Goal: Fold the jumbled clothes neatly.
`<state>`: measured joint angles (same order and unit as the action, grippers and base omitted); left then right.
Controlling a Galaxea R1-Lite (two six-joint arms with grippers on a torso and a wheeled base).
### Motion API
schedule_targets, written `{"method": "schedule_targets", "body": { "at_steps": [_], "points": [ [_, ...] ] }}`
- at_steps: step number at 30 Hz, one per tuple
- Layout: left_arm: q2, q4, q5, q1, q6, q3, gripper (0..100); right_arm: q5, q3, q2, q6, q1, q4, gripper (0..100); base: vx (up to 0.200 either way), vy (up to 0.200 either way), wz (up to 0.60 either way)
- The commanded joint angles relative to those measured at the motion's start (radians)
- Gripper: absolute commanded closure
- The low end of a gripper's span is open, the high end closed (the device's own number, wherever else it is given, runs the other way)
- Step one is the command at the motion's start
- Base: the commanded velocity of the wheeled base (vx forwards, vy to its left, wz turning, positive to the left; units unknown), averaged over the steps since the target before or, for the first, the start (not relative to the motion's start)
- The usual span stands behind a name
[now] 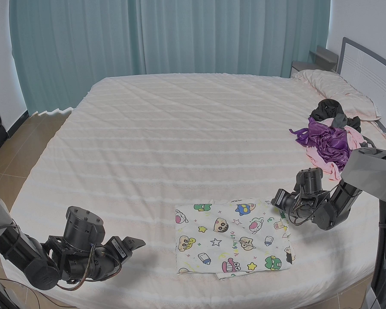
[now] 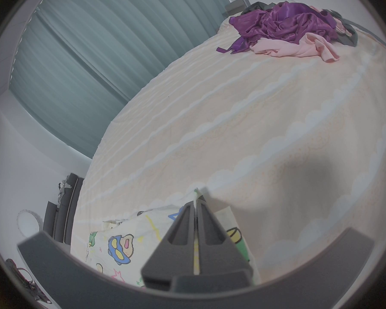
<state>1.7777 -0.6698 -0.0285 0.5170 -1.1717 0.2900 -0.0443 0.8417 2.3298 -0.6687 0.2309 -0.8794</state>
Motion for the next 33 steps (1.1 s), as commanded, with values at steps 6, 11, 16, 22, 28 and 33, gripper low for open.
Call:
{"method": "schedule_targets", "body": {
  "at_steps": [6, 11, 16, 22, 28, 33],
  "points": [
    [0.002, -0.001, -0.001, 0.000, 0.000, 0.000, 0, 0.004, 0.005, -0.004, -0.045, -0.027, -0.007, 100, 0.000, 0.000, 0.00],
    [0.002, -0.001, -0.001, 0.000, 0.000, 0.000, 0, 0.004, 0.004, -0.009, -0.045, -0.039, -0.009, 100, 0.000, 0.000, 0.00],
    [0.002, -0.001, -0.001, 0.000, 0.000, 0.001, 0, 0.004, 0.004, -0.007, -0.046, -0.039, -0.009, 100, 0.000, 0.000, 0.00],
    [0.006, -0.001, -0.001, -0.002, 0.000, 0.005, 0, 0.004, 0.004, -0.007, -0.046, -0.039, -0.007, 0, 0.000, 0.000, 0.00],
    [0.028, -0.005, 0.002, 0.000, 0.012, 0.028, 0, 0.007, -0.027, -0.052, -0.046, -0.053, -0.009, 0, 0.000, 0.000, 0.00],
    [0.115, -0.008, 0.002, -0.003, 0.103, 0.126, 0, 0.006, -0.147, -0.107, -0.040, -0.042, -0.016, 0, 0.000, 0.000, 0.00]
  ]
}}
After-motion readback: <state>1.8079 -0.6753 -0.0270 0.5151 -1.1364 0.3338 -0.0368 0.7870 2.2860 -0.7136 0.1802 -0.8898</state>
